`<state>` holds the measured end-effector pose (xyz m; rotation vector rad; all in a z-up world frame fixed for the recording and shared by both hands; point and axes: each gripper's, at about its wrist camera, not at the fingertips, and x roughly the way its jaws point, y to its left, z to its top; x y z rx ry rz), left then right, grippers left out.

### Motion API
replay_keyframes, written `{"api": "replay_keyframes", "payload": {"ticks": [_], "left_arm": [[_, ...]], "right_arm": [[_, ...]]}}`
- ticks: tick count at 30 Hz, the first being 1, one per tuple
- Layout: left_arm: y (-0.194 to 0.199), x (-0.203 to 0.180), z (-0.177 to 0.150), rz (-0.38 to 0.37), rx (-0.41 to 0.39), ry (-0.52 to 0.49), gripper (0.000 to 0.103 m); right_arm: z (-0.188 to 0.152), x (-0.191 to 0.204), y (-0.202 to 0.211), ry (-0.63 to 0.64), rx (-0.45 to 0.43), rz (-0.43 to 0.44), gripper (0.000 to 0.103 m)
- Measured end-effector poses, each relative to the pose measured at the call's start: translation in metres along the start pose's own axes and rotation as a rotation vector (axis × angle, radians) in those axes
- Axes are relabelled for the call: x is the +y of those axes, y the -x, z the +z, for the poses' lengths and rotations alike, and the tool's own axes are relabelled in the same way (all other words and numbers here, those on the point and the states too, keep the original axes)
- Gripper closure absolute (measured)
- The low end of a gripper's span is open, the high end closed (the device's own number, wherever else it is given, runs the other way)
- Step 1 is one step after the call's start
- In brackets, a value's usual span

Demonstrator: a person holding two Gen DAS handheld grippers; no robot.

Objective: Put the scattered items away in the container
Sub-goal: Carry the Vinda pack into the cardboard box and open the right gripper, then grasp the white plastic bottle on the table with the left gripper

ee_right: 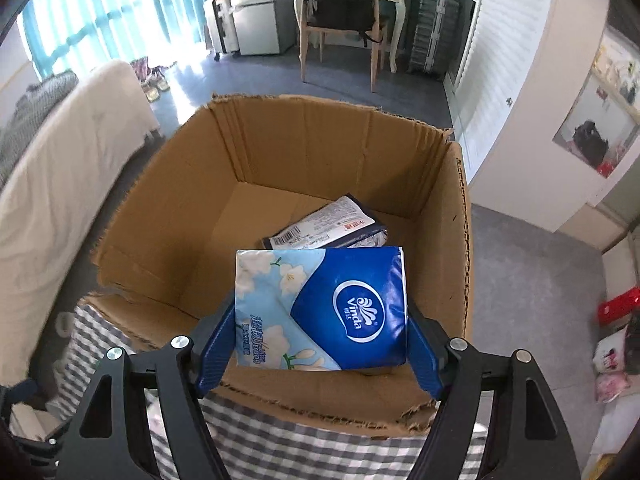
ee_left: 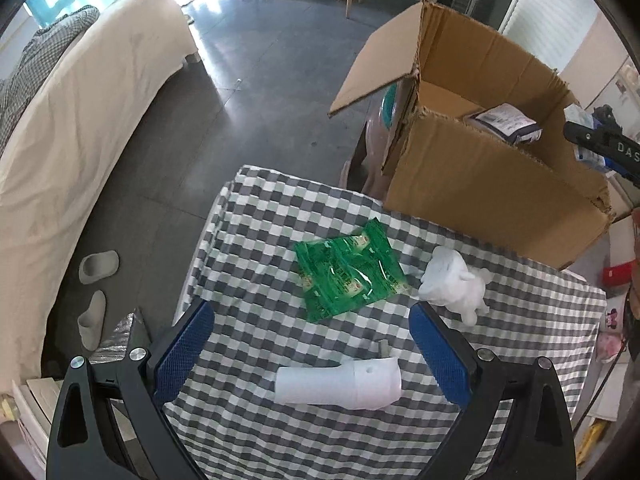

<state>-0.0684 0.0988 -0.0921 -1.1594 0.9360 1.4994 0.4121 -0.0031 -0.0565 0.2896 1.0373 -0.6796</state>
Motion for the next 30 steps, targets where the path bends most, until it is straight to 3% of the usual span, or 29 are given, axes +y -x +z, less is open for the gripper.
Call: {"api": "replay_keyframes", "payload": {"ticks": [7,12,17,25,30], "left_arm": [[0.001,-0.011,0.000,-0.014,0.004,-0.005,0.003],[0.022,-0.010,0.004,-0.029,-0.038,-0.023,0.003],[0.027,-0.007,-0.011,-0.063,-0.048,-0.046,0.003],[-0.025,-0.018,-0.062,-0.090,0.013,-0.074,0.003],[-0.054,-0.019,-0.074,-0.063,-0.009,-0.088,0.001]], "right_arm": [[0.001,-0.001,0.010,-0.026,-0.016,-0.033,0.020],[-0.002,-0.006,0.048,-0.093,-0.040,-0.032,0.020],[-0.028,-0.005,0.080,-0.138,-0.030,-0.032,0.020],[-0.089,0.022,0.068,-0.218,0.058,-0.023,0.020],[-0.112,0.039,0.056,-0.256,0.099,-0.023,0.020]]}}
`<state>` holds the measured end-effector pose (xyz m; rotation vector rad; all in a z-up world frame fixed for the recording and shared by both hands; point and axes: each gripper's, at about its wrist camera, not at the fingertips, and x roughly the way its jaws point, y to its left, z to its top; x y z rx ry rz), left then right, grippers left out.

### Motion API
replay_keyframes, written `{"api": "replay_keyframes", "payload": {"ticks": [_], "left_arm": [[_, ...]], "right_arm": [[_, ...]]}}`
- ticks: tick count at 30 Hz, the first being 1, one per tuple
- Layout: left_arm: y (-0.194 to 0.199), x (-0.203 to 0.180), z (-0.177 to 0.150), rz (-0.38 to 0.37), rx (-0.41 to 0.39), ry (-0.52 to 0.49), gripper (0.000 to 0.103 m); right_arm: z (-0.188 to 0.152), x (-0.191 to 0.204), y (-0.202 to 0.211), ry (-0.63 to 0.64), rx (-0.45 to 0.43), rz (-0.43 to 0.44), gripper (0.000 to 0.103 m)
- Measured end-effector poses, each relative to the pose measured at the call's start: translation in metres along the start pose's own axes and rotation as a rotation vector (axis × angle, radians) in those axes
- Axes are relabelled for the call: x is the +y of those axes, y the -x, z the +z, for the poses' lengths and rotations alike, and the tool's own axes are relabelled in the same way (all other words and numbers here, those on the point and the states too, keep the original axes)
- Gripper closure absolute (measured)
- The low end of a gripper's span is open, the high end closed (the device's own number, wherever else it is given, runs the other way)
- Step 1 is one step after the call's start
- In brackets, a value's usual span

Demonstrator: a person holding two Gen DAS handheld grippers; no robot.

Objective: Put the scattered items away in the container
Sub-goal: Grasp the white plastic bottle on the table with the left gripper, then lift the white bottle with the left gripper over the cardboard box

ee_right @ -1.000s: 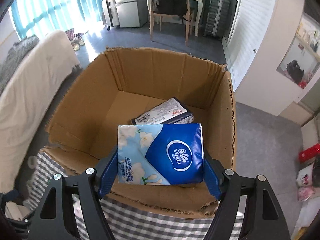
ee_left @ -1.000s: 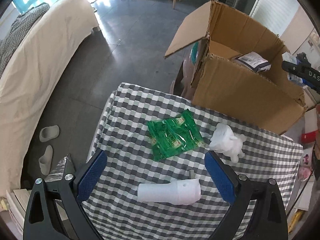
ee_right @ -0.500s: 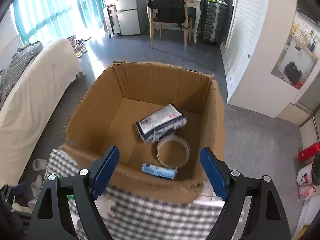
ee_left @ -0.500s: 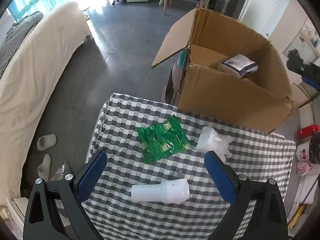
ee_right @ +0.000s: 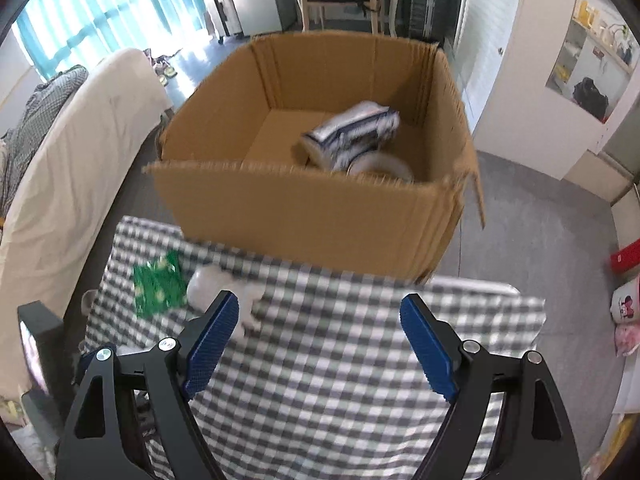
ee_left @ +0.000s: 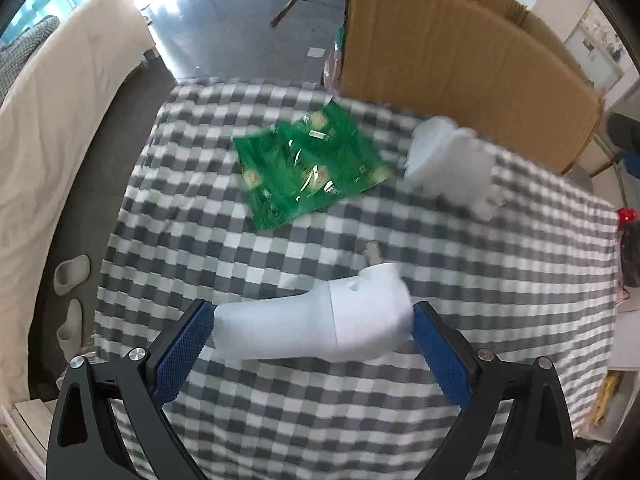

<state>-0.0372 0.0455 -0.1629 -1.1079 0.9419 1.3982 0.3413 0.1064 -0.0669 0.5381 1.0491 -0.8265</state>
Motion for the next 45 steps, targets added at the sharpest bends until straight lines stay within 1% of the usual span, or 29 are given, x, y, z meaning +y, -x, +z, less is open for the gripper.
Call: {"api": "replay_keyframes", "payload": {"ticks": [1,6,10,14,17,22,24,27,29,34,37,41,45], "left_arm": [[-0.001,-0.002,0.000,0.007,-0.017,-0.018,0.000],[-0.009,-0.009,-0.004,0.015,-0.038,-0.084,0.000],[-0.017,-0.009,-0.005,-0.020,-0.048,-0.116,0.000],[-0.025,-0.006,-0.004,-0.063,-0.034,-0.111,0.000],[-0.024,0.005,-0.002,-0.090,-0.023,-0.084,0.000],[-0.003,0.024,-0.010,-0.100,-0.042,-0.043,0.000],[0.009,0.028,-0.006,-0.104,-0.060,-0.038,0.000],[0.025,0.028,0.006,-0.109,-0.092,-0.046,0.000],[0.033,0.025,0.017,-0.094,-0.119,-0.058,0.000],[0.053,0.016,0.048,-0.098,-0.168,-0.067,0.000],[0.065,0.008,0.072,-0.079,-0.192,-0.091,0.000],[0.080,0.008,0.100,-0.064,-0.238,-0.114,0.000],[0.090,0.010,0.121,-0.090,-0.247,-0.119,0.000]], "right_arm": [[-0.003,0.002,-0.002,-0.001,0.004,0.000,0.020],[-0.006,0.012,-0.006,-0.023,0.014,-0.016,0.020],[-0.001,0.019,-0.011,-0.035,0.017,-0.008,0.020],[0.001,0.031,-0.024,-0.031,0.030,0.006,0.020],[0.002,0.039,-0.034,-0.038,0.042,0.017,0.020],[0.000,0.048,-0.040,-0.067,0.054,0.009,0.020],[0.001,0.047,-0.039,-0.088,0.054,-0.001,0.020],[0.001,0.043,-0.032,-0.118,0.056,-0.012,0.020],[0.000,0.040,-0.027,-0.133,0.056,-0.020,0.020],[-0.007,0.029,-0.015,-0.187,0.065,-0.040,0.020],[-0.015,0.023,-0.009,-0.226,0.069,-0.032,0.020],[-0.020,0.022,-0.021,-0.239,0.073,-0.014,0.020],[-0.019,0.028,-0.041,-0.266,0.081,-0.013,0.020]]}}
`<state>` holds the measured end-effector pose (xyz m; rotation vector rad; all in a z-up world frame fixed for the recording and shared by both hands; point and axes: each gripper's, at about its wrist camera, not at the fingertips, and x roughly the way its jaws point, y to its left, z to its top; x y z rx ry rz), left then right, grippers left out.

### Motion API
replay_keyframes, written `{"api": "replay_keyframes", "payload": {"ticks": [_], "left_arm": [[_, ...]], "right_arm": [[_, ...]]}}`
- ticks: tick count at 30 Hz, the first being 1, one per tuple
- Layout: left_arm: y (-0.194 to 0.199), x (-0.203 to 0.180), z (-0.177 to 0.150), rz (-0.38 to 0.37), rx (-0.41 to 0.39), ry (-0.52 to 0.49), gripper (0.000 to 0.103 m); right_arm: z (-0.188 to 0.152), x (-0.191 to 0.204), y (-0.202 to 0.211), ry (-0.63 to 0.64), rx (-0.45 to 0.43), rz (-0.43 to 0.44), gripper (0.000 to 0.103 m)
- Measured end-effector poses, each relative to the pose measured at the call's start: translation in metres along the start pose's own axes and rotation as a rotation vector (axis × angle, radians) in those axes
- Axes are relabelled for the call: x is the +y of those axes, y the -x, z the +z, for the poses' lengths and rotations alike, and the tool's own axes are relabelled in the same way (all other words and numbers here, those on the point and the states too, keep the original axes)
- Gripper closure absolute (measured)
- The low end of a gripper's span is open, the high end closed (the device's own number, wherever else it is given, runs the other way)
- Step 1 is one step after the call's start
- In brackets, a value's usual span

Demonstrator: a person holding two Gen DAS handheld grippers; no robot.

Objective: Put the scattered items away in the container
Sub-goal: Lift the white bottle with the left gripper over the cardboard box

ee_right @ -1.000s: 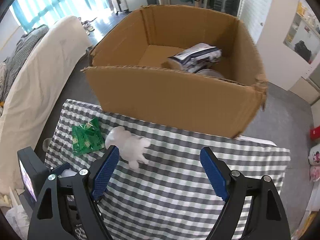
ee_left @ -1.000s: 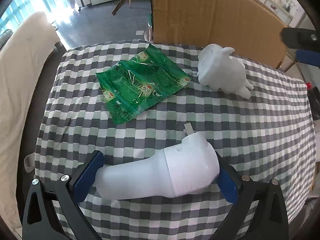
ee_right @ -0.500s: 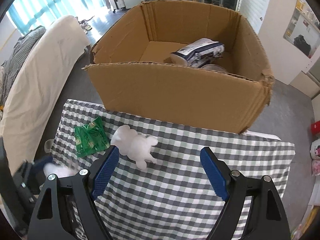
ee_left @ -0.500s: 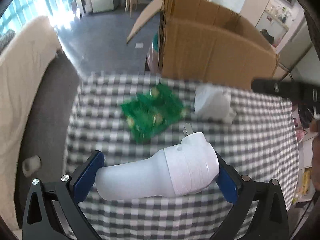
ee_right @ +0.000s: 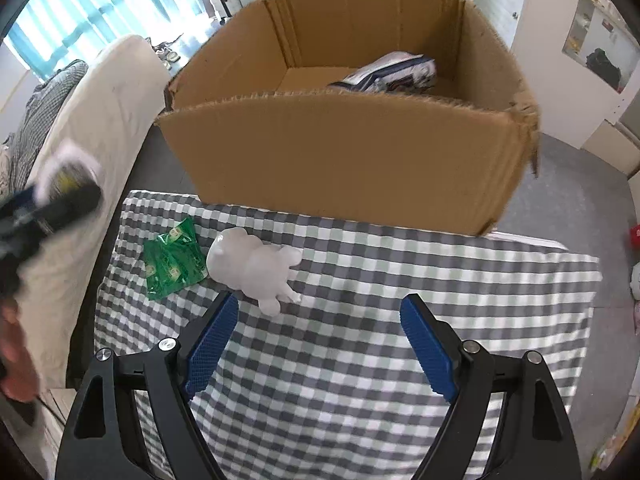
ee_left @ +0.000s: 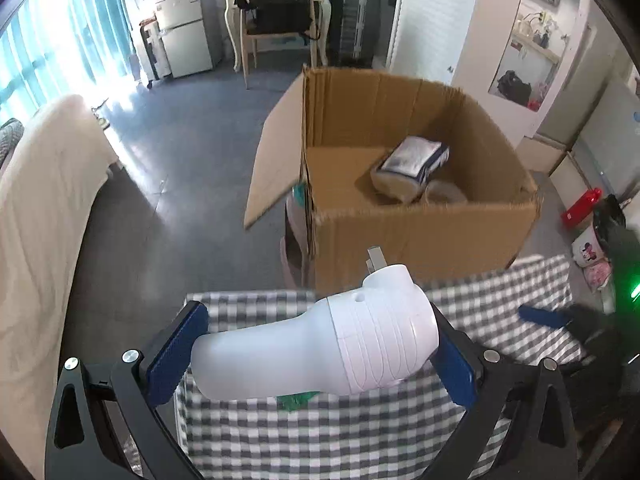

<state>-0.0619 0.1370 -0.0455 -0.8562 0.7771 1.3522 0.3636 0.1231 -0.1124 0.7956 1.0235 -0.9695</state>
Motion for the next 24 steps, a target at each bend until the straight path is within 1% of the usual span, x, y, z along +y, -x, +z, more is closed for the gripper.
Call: {"api": "replay_keyframes", "payload": {"ticks": [5,8,9,12,16,20,22,24], "left_arm": [[-0.006,-0.017,0.040,-0.008,-0.020,-0.048,0.000],[-0.021,-0.028,0.065,-0.037,-0.019,-0.073,0.000],[-0.026,-0.032,0.072,-0.043,-0.015,-0.081,0.000],[-0.043,-0.043,0.096,-0.050,-0.025,-0.102,0.000],[-0.067,-0.047,0.120,-0.044,-0.023,-0.078,0.000],[-0.092,-0.047,0.133,-0.030,0.009,-0.055,0.000],[-0.103,-0.046,0.134,-0.027,0.041,-0.043,0.000],[-0.112,-0.047,0.132,-0.004,0.076,-0.030,0.000]], "right_arm": [[-0.012,0.003,-0.013,-0.083,0.027,0.027,0.020],[-0.021,0.002,-0.013,-0.074,0.036,-0.009,0.020],[-0.024,-0.001,-0.013,-0.082,0.039,-0.019,0.020],[-0.031,-0.017,-0.011,-0.134,0.054,-0.012,0.020],[-0.038,-0.037,-0.010,-0.178,0.073,-0.035,0.020],[-0.041,-0.052,-0.009,-0.220,0.076,-0.046,0.020],[-0.042,-0.058,-0.008,-0.240,0.073,-0.054,0.020],[-0.043,-0.063,-0.008,-0.261,0.071,-0.060,0.020]]}}
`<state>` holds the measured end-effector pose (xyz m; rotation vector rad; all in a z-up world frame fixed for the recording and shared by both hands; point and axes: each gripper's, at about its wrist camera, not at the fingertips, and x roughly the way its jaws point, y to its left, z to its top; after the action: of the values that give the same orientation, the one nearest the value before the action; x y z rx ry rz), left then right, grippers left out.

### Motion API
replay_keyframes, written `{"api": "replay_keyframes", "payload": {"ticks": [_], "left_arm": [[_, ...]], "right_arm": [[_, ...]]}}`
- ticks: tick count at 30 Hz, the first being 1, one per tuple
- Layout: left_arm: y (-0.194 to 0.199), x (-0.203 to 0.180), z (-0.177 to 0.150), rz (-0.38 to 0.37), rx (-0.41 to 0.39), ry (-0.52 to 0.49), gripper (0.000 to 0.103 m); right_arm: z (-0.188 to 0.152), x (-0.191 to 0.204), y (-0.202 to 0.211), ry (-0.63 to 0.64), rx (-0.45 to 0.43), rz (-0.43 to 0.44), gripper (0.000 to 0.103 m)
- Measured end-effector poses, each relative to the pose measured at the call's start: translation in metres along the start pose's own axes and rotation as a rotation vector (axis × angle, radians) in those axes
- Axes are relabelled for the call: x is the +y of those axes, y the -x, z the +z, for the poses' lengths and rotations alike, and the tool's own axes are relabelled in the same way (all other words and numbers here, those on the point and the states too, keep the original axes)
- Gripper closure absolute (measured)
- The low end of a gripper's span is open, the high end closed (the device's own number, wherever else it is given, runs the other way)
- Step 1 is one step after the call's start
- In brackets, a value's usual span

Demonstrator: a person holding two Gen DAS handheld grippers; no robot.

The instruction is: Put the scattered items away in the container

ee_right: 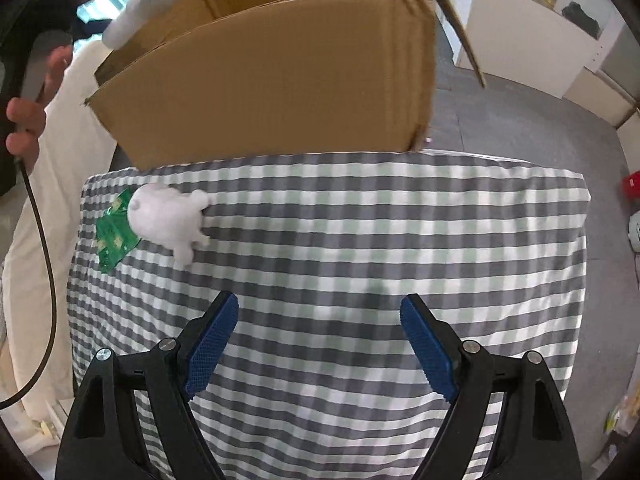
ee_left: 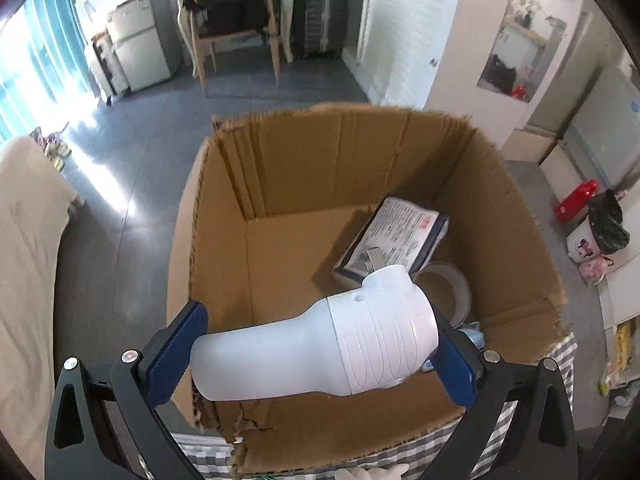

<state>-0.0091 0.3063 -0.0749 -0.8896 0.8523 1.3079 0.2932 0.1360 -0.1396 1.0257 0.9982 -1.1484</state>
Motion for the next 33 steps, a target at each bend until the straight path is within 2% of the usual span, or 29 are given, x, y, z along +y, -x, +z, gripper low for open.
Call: {"api": "replay_keyframes", "payload": {"ticks": [8,19,22,24,27,29,33], "left_arm": [[-0.007,0.000,-0.010,0.023,0.051,0.035,0.000],[-0.008,-0.001,-0.014,0.000,0.159,0.075,0.000],[-0.005,-0.004,-0.013,0.010,0.150,0.076,0.000],[-0.001,-0.010,-0.012,0.047,0.112,0.044,0.000],[0.004,-0.017,-0.010,0.021,0.087,0.021,0.000],[0.005,-0.021,-0.010,0.024,0.082,0.015,0.000],[0.002,-0.023,-0.008,0.082,0.107,0.017,0.000]], "right_arm": [[-0.001,-0.013,0.009,-0.043,-0.010,-0.011,0.020],[-0.016,0.020,0.016,-0.089,-0.035,-0.027,0.020],[-0.014,0.016,0.018,-0.108,-0.043,-0.032,0.020],[-0.013,0.011,0.017,-0.119,-0.042,-0.037,0.020],[-0.015,0.006,0.019,-0.139,-0.043,-0.046,0.020],[-0.017,0.003,0.019,-0.152,-0.043,-0.053,0.020],[-0.019,-0.005,0.022,-0.174,-0.043,-0.062,0.020]]}}
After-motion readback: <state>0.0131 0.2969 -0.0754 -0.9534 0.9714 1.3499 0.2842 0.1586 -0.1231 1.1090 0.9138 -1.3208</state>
